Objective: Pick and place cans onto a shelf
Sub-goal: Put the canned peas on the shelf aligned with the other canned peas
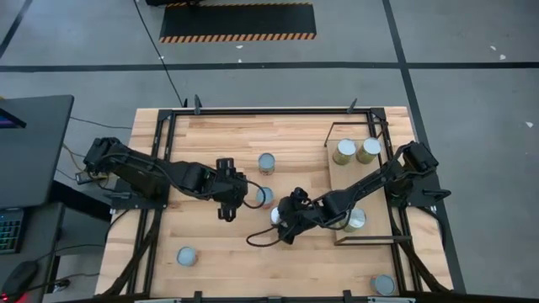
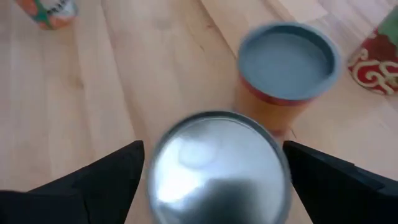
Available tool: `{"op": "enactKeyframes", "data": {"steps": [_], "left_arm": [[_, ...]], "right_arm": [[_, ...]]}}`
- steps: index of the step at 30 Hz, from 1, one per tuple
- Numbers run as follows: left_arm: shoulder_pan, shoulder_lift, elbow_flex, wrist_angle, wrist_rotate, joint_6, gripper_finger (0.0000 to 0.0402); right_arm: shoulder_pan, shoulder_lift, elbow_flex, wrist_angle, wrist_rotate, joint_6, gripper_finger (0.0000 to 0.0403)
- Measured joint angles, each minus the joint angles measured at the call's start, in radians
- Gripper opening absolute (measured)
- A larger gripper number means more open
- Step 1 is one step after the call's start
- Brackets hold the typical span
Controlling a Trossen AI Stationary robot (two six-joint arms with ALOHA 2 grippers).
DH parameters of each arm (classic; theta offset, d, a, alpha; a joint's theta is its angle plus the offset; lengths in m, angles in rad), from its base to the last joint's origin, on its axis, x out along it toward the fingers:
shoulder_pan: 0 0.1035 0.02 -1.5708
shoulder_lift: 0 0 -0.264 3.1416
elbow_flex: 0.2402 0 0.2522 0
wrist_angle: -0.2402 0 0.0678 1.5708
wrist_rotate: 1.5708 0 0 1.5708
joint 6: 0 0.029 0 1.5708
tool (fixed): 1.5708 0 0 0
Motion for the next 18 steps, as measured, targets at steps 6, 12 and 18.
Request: {"op": "enactKeyframes", "data": {"steps": [6, 12, 18], "left_arm": [[0.004, 0.0, 0.0, 0.074, 0.008, -0.002, 0.0283], [0.006, 0.0, 0.0, 0.1, 0.008, 0.011, 0.0283], [0.011, 0.0, 0.0, 0.109, 0.037, 0.029, 0.0283]], "right_arm": [[-0.001, 0.005, -0.001, -0.097, -0.015, 0.039, 0.0364], [-0.01, -0.006, 0.0, -0.114, -0.027, 0.051, 0.0334], [-0.041, -0.064, -0.001, -0.121, -0.114, -0.028, 0.0309]]}}
